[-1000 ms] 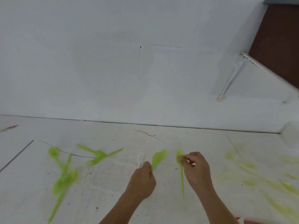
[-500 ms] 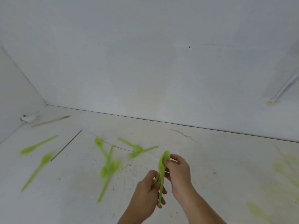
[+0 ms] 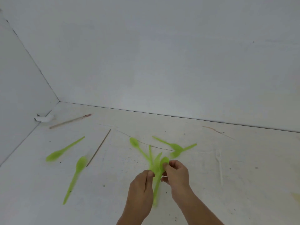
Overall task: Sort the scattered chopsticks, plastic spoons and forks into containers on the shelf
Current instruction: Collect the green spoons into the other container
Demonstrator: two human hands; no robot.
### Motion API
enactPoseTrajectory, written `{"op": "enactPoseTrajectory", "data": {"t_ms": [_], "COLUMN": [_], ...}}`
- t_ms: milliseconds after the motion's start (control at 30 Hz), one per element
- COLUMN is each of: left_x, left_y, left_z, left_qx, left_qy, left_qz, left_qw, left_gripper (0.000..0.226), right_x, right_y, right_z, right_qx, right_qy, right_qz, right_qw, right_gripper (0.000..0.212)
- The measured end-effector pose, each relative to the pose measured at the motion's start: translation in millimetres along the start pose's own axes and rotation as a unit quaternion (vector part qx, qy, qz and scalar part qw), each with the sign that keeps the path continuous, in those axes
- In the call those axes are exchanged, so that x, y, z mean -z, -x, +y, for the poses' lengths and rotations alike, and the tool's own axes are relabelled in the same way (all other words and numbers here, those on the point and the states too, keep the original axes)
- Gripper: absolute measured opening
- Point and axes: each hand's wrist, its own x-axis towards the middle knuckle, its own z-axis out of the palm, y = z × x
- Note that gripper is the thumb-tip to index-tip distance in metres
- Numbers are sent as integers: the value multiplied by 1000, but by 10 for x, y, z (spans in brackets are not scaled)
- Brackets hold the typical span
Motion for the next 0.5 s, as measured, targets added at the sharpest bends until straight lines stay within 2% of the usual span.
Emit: {"op": "enactPoseTrajectory", "data": {"t_ms": [100,267,467,500], "left_x": [100,205,335,338], "left_y": [-16,-89,-108,-114], "left_z": [-145,-415,-500,-509], "left_qx": [1,45,-97,-122], "left_qy": [-7,10,-10,-18], "left_qz": [-18,46,55,61], "left_qw": [1000,998,994,991], "left_gripper": [26,26,27,25], "right_x": [-173,-297,-384,-389], "right_y": [133,214,219,217], "right_z": [7,56,118,122], "right_qx": [20,-12,-24,-24], "right_qy": [-1,-48,-79,-85], "right_qz": [-23,-63,-69,-69], "right_qw": [1000,997,994,994], "right_gripper": [3,13,8,13]}}
